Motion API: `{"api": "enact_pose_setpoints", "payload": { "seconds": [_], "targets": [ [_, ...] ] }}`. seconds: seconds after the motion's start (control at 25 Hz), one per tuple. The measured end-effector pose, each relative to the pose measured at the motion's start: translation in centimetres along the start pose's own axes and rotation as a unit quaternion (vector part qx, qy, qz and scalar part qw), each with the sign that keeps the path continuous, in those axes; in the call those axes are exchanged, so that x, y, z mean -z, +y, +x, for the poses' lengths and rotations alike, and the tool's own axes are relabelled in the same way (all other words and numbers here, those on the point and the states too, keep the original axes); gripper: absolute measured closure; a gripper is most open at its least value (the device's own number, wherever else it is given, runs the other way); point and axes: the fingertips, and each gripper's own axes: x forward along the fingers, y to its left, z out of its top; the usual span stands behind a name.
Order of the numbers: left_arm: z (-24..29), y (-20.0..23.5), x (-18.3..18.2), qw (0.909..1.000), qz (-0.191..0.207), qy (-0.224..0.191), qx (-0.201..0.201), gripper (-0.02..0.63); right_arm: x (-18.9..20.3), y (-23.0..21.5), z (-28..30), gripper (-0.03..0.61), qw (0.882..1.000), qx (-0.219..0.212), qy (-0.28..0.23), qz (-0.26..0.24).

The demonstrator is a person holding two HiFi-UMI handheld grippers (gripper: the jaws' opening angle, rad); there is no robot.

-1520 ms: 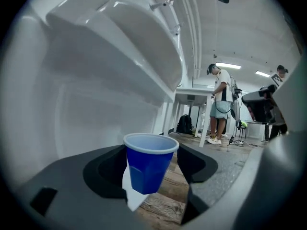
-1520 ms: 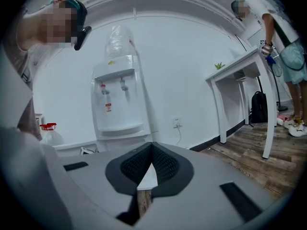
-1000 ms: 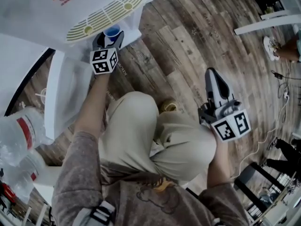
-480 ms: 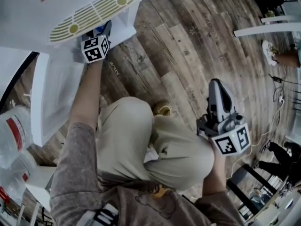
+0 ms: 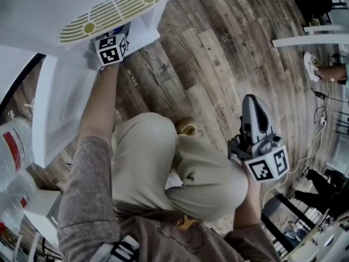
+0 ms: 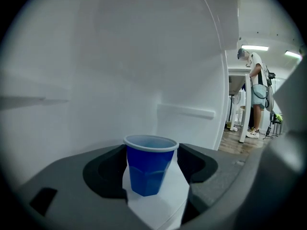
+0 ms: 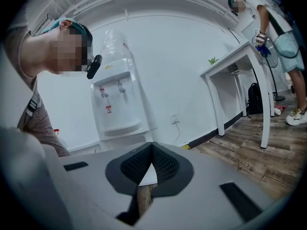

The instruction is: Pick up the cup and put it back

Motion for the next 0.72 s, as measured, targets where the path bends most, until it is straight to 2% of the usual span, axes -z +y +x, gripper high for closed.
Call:
{"api": "enact_pose_setpoints", "payload": {
  "seconds": [0.16,0.52,0.72],
  "targets": [
    [0.0,-0.2,0.8,0.9999,-0.008,0.006,-0.001,0.287,0.6,-0.7,-0.6,0.577,1.000,0.011,0.008,0.003],
    [-0.5,-0.5,2.3,0.9996,-0.009,0.026,-0.001,0.287,0.7,0.0,-0.4,0.577,1.000,0.002,0.011,0.000],
    [-1.2,-0.9,3.3,0.9989,-0.012,0.045,0.003,0.265,0.7,-0.2,-0.6,0.577,1.000,0.008,0.012,-0.003]
  ]
}}
